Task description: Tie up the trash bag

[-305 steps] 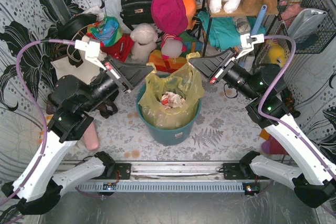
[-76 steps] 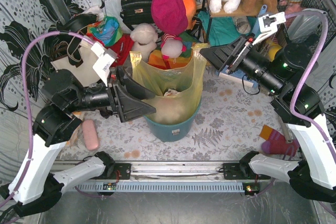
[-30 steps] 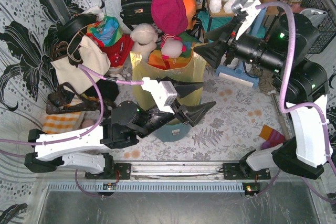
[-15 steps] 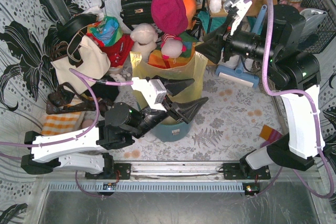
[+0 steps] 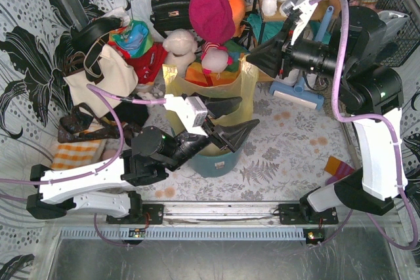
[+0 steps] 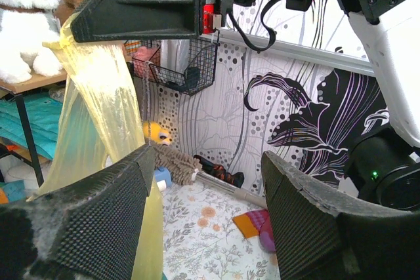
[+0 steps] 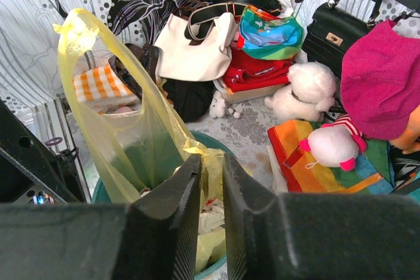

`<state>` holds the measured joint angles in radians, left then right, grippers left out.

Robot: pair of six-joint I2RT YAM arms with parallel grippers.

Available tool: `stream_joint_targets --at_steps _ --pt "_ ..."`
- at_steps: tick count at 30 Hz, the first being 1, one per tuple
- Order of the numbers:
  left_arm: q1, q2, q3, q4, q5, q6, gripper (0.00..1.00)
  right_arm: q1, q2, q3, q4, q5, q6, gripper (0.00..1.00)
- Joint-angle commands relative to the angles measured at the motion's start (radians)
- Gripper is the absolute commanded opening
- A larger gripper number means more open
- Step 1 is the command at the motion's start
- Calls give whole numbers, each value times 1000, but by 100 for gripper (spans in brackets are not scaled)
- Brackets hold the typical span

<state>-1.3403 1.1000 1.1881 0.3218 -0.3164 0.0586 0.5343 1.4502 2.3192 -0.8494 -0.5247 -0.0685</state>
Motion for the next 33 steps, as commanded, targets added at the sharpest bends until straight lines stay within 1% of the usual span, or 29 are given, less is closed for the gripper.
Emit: stream_joint_targets --at_steps 1,5,10,16,27,33 --pt "8 -20 -11 42 7 -12 75 -4 -15 -16 62 -18 9 16" --pt "12 -20 -19 47 5 -15 75 -5 -25 -32 86 -12 17 0" --pt "28 -14 -15 65 -4 -23 75 -5 -69 -95 162 -14 36 0" --pt "88 19 56 22 5 -40 73 -4 -124 -160 260 -54 76 0" --pt "221 44 99 46 146 -61 74 -4 -143 -197 314 -114 109 0" --pt "305 62 120 74 264 -88 77 -4 -152 -223 325 -124 116 0"
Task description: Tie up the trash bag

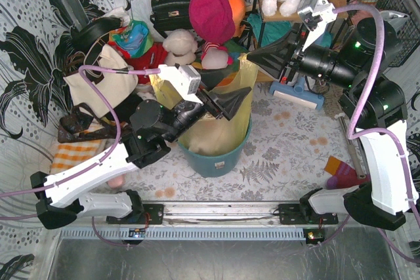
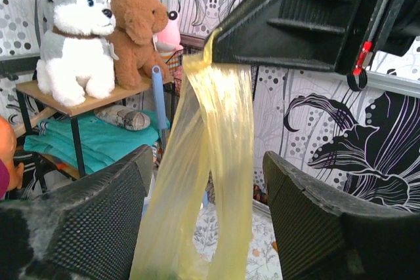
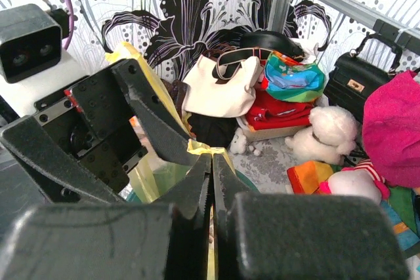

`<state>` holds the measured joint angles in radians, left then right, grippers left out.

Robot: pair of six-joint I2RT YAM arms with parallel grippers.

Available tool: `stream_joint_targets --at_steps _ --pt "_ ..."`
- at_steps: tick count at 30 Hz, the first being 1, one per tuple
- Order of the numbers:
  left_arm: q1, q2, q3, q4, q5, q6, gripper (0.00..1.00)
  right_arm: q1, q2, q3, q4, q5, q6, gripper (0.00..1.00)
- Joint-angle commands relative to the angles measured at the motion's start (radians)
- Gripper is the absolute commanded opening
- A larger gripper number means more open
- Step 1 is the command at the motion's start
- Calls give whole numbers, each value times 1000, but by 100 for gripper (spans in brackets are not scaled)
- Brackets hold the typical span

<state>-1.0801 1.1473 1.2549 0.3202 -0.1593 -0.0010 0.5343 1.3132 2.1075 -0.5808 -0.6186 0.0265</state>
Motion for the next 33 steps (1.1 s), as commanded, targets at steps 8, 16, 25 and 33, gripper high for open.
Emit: stream_joint_targets --at_steps 8,16,25,33 --pt "214 52 66 177 438 -165 78 -4 -16 -14 50 -49 27 0" --pt "286 140 168 180 652 -234 77 -4 -21 -31 52 -70 23 0" --pt "299 171 196 186 682 -261 55 -4 -31 -46 65 -72 22 0" --pt "310 192 223 175 693 -275 43 -4 -35 -65 86 -83 33 0"
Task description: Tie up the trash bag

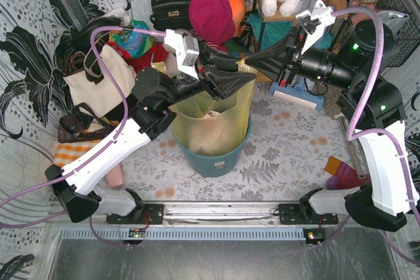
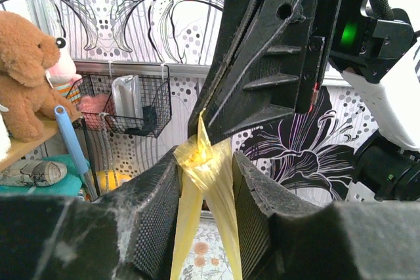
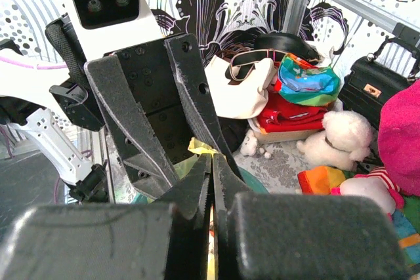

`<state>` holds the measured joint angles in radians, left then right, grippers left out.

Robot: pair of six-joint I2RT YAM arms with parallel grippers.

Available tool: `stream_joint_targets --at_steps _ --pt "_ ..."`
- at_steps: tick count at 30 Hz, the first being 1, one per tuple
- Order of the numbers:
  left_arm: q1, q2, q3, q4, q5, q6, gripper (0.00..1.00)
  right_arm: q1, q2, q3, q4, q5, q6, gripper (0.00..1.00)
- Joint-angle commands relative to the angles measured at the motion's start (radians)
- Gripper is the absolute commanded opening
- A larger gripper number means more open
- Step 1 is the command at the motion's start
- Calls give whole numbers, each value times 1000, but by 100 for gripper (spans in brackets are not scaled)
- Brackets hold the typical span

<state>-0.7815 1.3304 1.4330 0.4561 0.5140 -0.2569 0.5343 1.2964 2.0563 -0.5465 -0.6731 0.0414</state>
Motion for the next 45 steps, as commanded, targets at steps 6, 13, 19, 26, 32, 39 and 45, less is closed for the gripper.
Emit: stream_joint_targets --at_steps 6,13,19,26,32,39,45 --pt "13 31 74 35 22 -40 43 -4 -21 -23 61 -31 21 0" --pt "13 36 82 20 25 -47 32 -4 -29 -30 67 -26 24 0" --pt "13 31 63 15 17 -50 32 -5 -31 -32 74 -26 27 0" --pt "13 31 60 15 16 -53 24 -4 -29 -37 80 -28 31 0" --pt "13 32 65 10 40 -54 2 -5 -35 -46 85 -25 32 0" --pt "13 -11 23 -13 113 -31 0 -4 -64 -90 162 -8 84 17" --pt "13 -44 -5 -44 206 -11 0 -4 -63 -96 230 -9 138 29"
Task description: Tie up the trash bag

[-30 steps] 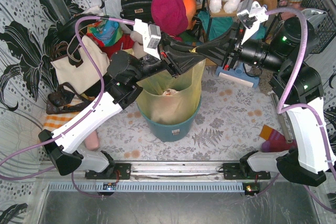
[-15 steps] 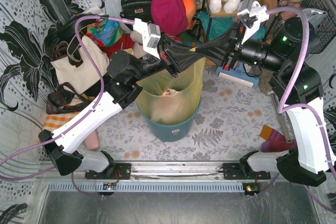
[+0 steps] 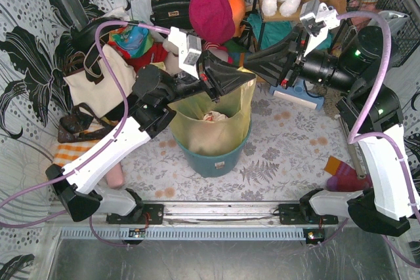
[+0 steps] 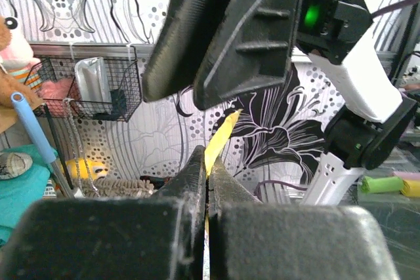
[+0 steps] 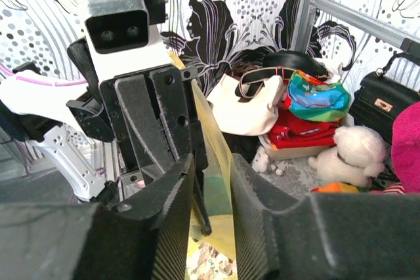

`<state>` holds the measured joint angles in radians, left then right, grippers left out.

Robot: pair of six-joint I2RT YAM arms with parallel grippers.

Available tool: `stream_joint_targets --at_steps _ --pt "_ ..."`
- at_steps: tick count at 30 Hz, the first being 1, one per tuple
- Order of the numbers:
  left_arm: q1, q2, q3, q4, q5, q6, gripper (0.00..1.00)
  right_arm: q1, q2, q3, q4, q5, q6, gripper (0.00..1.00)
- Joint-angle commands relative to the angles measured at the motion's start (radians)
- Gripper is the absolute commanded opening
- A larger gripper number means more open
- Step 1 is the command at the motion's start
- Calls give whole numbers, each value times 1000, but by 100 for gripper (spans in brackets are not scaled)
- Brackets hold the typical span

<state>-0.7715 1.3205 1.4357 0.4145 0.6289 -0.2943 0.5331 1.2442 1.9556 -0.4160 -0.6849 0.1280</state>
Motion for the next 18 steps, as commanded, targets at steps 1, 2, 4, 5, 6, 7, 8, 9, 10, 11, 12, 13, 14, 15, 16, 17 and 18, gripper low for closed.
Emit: stream_joint_targets --at_steps 1,2,4,5,6,7,8,9,10,11,12,13,14,15,16,17,18 --pt "3 -39 -12 -6 115 29 0 -3 -3 8 102 9 54 32" --pt "3 -43 -17 -8 135 29 0 -2 4 8 106 5 60 35" --pt "3 -54 -32 -2 161 27 0 -3 20 10 114 -11 70 39" --pt "3 -59 -44 5 172 23 0 -4 29 10 120 -16 76 42" --pt "3 -64 -51 13 185 17 0 -4 37 9 125 -22 83 44" --pt "2 -69 -55 15 198 14 0 -3 45 6 133 -29 91 45" --pt "2 -75 -60 15 207 12 0 -3 51 5 142 -36 97 45" --pt "1 -79 -64 15 213 10 0 -2 59 2 153 -43 106 46" --pt "1 -88 -71 14 217 6 0 -1 66 1 163 -50 113 46" --pt "0 -96 -80 14 217 5 0 -1 74 -1 174 -58 121 46" --pt "-1 -105 -88 10 216 4 0 2 83 0 184 -64 131 46" --pt "-2 -115 -95 -5 220 8 0 6 90 0 191 -65 134 46" --pt "-2 -125 -98 -25 227 15 0 12 97 1 196 -64 136 46" --pt "-3 -134 -100 -45 233 21 0 24 103 3 201 -64 137 46" --pt "-3 -143 -104 -64 237 25 0 34 110 6 203 -61 134 46" --pt "-4 -153 -110 -72 242 26 0 48 116 10 202 -56 130 46" --pt "-6 -160 -120 -73 244 23 0 58 122 13 202 -53 127 46"
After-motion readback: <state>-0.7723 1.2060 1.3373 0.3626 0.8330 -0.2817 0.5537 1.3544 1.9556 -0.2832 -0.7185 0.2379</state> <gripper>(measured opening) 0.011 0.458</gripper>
